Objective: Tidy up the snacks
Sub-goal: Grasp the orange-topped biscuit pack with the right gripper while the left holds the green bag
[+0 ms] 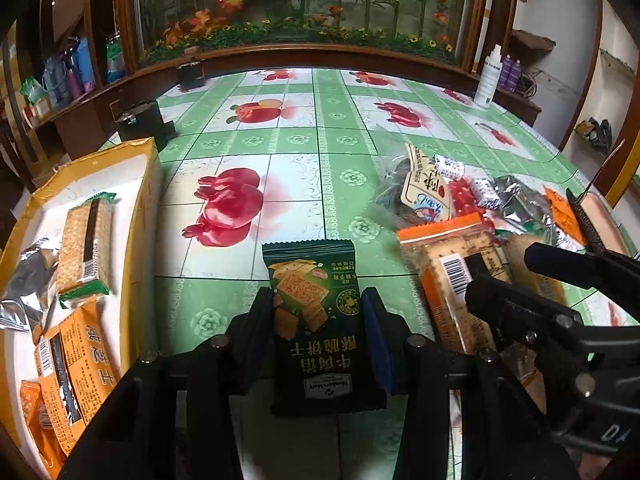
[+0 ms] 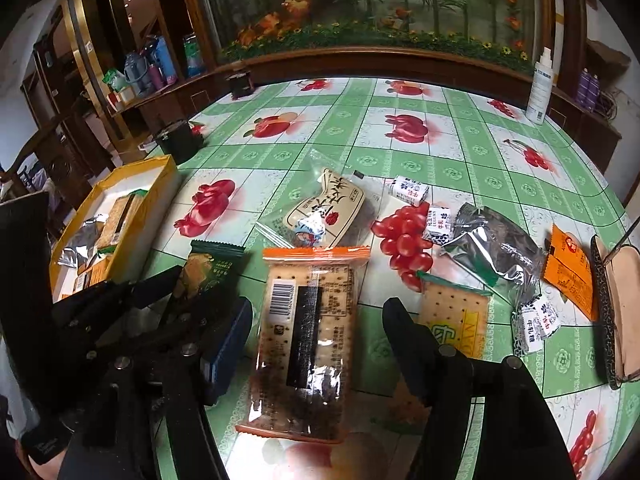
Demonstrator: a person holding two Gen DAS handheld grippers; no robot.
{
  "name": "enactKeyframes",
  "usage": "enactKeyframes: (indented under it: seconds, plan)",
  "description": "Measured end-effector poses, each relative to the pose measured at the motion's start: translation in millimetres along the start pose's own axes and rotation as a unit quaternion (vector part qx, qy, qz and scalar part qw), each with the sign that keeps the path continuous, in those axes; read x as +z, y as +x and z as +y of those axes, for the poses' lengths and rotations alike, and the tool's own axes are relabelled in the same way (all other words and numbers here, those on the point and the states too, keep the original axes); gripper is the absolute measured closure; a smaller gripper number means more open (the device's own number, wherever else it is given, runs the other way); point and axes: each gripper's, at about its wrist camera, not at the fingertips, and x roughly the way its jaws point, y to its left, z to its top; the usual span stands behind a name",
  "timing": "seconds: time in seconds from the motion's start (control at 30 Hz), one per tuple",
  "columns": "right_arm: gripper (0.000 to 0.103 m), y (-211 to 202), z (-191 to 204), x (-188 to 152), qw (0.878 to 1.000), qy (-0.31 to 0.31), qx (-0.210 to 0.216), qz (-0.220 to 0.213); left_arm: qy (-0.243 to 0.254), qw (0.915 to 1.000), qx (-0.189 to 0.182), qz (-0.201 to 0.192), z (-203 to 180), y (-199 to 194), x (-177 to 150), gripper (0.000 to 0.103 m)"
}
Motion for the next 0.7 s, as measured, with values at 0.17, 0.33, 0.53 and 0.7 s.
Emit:
enactKeyframes:
  seconds: [0.17, 0.33, 0.53, 0.7]
  plan:
    - [0.031, 8.4, -3.6, -1.4, 1.000, 0.007, -0.001, 0.016, 0.008, 0.9997, 0.023, 0.004, -1.0, 2.7, -1.7, 0.059]
    - [0.031, 25.9, -16.0, -4.2, 0.996, 0.045, 0.045, 0.055, 0.016, 0.9993, 0.033, 0.006, -2.0, 4.3, -2.6, 0.059]
    - [0.027, 30.9, -13.4, -5.2, 0.997, 0.042, 0.034, 0.055, 0.030, 0.9986, 0.045, 0.005, -5.3, 4.3, -3.9, 0.059]
    - [0.027, 26.6, -25.7, -4.3, 0.998, 0.038, -0.023, 0.050, 0.022, 0.9991, 0.035, 0.007, -2.4, 4.7, -3.8, 0.059]
